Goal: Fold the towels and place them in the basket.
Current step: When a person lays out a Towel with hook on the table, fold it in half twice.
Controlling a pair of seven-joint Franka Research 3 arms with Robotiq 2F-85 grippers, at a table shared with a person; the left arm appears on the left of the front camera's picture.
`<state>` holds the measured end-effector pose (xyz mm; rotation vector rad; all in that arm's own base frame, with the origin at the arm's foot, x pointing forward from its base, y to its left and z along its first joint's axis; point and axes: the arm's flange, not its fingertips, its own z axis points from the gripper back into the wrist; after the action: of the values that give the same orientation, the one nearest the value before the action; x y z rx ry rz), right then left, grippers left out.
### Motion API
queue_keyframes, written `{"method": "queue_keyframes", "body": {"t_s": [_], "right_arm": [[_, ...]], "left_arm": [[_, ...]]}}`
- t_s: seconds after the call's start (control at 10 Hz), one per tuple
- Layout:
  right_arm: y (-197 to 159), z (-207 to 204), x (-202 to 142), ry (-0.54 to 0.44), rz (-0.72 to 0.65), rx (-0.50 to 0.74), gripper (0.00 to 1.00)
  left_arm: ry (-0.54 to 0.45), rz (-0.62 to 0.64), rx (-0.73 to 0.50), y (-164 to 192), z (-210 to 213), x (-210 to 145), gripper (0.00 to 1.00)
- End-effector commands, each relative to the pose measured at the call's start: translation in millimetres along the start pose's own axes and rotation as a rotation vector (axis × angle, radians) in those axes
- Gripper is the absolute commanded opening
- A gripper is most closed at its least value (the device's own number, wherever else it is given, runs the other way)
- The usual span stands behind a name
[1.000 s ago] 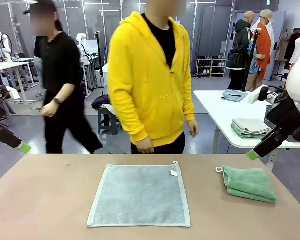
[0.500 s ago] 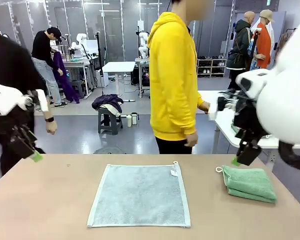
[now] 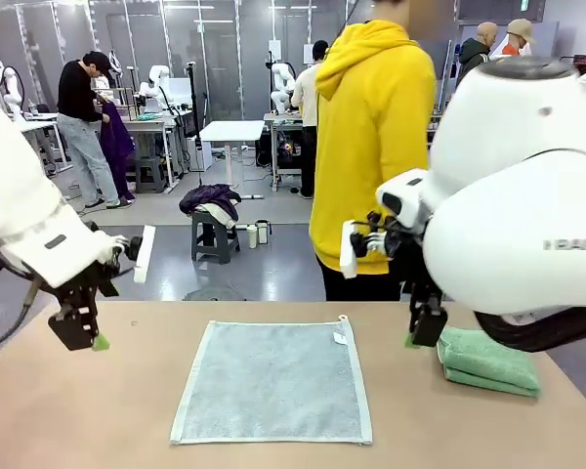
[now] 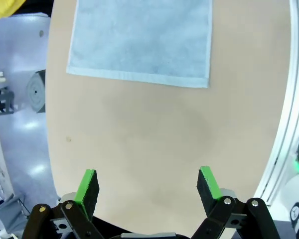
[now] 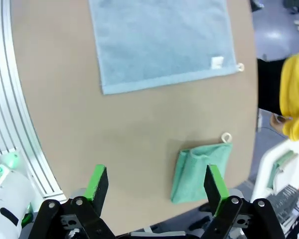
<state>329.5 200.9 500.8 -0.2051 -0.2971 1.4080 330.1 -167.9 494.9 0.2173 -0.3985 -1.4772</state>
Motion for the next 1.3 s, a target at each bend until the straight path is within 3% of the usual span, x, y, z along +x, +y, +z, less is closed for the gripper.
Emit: {"method": "queue_keyframes", "body": {"t_s": [0.0,0.3,0.4,0.8,1.0,1.2], "right_arm": [[-3.2,-22.5,9.7,0.004,0.025,0.058,0.97],[5.2,-27.4,9.5,0.020,0.062,0.048,0.97],[6.4,-38.2,13.7,0.027,0.040,0.080,0.97],[6.6,-37.7,13.9,0.027,0.044,0.078,0.97],[1.2,-65.9,23.5,0.039,0.036,0.155,0.97],[3.1,-91.1,29.0,0.068,0.028,0.209,0.97]], "left_arm": [[-0.019,-0.016,0.002,-14.0,-18.1,-3.4,1.00],[-0.036,0.031,0.004,-16.6,-19.2,3.2,1.00],[-0.005,-0.019,-0.019,-3.7,-15.6,9.0,1.00],[-0.010,-0.009,-0.017,-3.5,-16.1,9.7,1.00],[-0.034,-0.004,-0.121,-9.1,-48.5,36.8,1.00],[-0.044,-0.012,-0.164,-21.9,-66.0,40.8,1.00]]}}
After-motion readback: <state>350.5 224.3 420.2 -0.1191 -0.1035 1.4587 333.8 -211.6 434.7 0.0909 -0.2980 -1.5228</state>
